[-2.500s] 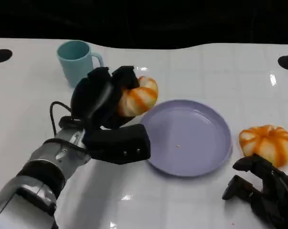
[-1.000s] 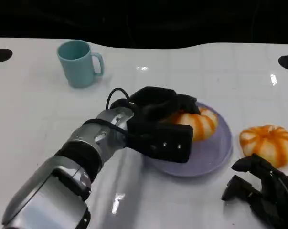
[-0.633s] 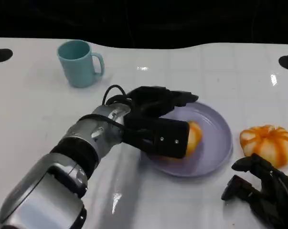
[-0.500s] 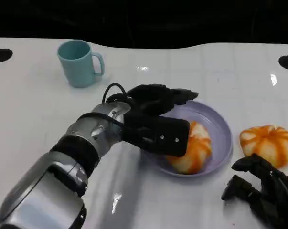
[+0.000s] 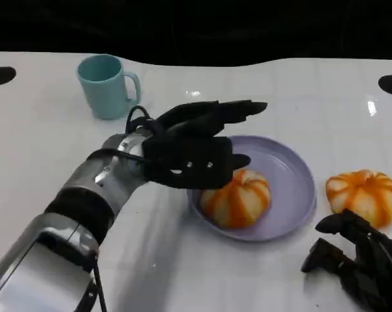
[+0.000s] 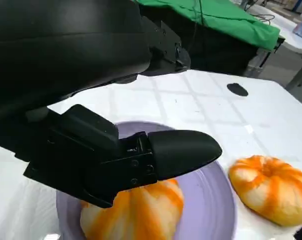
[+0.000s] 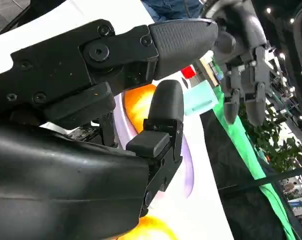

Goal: Grasp the bread from the table and place it into the plate.

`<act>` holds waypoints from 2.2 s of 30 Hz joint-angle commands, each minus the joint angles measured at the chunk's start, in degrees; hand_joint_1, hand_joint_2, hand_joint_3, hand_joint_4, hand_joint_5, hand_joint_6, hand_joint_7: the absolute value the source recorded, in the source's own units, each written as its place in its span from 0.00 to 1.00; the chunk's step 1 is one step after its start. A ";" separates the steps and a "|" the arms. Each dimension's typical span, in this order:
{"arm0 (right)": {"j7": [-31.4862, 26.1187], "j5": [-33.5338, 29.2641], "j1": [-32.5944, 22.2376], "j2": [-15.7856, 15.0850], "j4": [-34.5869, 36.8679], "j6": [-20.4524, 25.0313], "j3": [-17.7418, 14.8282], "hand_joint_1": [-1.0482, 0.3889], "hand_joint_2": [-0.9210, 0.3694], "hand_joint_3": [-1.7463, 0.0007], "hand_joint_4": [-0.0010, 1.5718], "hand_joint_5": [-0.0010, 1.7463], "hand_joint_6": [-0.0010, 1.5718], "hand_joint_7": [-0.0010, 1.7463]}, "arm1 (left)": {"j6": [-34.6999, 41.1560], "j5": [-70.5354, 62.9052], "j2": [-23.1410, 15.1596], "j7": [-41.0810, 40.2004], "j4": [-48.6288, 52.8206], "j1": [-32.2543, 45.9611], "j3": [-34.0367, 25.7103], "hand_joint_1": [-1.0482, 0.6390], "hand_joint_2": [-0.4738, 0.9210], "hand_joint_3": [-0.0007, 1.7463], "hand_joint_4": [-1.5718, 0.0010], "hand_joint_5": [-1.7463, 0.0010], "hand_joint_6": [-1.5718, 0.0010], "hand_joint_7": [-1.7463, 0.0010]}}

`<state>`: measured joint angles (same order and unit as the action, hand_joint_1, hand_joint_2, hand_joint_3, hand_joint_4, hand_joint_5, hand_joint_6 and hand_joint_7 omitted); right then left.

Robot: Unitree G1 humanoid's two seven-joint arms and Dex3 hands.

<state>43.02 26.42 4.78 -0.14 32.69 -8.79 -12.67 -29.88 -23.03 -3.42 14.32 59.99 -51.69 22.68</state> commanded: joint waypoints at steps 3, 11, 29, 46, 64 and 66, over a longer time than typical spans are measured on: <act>-0.25 -0.26 -0.56 -0.61 0.60 -0.57 -0.31 0.37 0.00 0.87 0.42 0.85 0.39 0.67 | -1.34 7.11 -1.44 7.49 -4.23 4.00 -4.43 0.00 1.00 0.47 0.99 0.84 0.92 1.00; -1.02 -0.23 -0.64 -0.17 0.28 -0.52 -0.28 0.38 0.00 0.87 0.42 0.86 0.38 0.68 | -0.18 23.35 -2.80 21.36 -16.65 15.61 -12.18 0.03 1.00 0.44 0.96 0.79 0.88 0.98; -1.41 -0.61 -0.97 0.17 -0.54 -0.49 0.31 0.37 0.00 0.88 0.42 0.85 0.38 0.68 | 29.70 56.02 6.11 19.14 -53.81 45.93 -22.51 0.20 1.00 0.34 0.54 0.59 0.47 0.91; -2.01 -0.52 -1.51 0.66 -2.28 1.11 0.18 0.38 0.00 0.88 0.43 0.85 0.40 0.65 | 44.47 62.36 8.21 11.63 -62.85 55.80 -27.49 0.31 1.00 0.24 0.58 0.00 0.58 0.34; -2.08 -1.07 -2.54 0.04 -3.78 1.37 0.47 0.36 0.00 0.88 0.43 0.86 0.41 0.66 | 49.50 62.53 7.27 12.58 -62.24 58.01 -29.83 0.32 1.00 0.19 0.52 0.00 0.66 0.04; -2.31 -0.99 -2.68 -0.04 -4.18 2.03 0.46 0.37 0.00 0.88 0.43 0.86 0.40 0.66 | 49.82 62.62 7.27 12.79 -62.63 58.28 -29.77 0.32 1.00 0.20 0.52 0.00 0.66 0.04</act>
<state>40.93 25.33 2.67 0.94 29.52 -7.49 -12.23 20.07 38.82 4.50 26.17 -1.39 5.67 -6.75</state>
